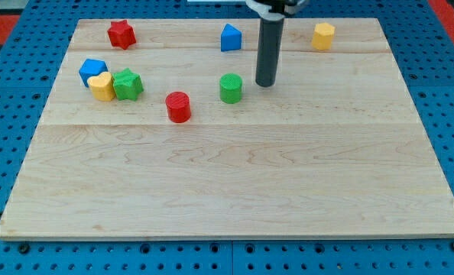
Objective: Move the green circle close to red circle
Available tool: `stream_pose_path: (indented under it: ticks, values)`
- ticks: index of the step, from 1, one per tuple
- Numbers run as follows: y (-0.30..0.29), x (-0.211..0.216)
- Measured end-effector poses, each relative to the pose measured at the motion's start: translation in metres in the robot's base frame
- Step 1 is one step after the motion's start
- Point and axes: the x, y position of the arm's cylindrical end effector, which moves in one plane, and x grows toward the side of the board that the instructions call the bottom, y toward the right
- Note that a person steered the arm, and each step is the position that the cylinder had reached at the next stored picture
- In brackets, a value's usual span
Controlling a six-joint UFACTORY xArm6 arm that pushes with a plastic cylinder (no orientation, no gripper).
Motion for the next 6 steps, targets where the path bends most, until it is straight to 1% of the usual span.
stream_pose_path:
  ticks: [1, 2, 3, 4, 5, 6]
  values:
    - [-0.038, 0.022]
    - [-0.051, 0.031]
    - [-0.041, 0.007]
    - [-0.118, 0.006]
    - [-0.138, 0.04]
    - [-0.181, 0.066]
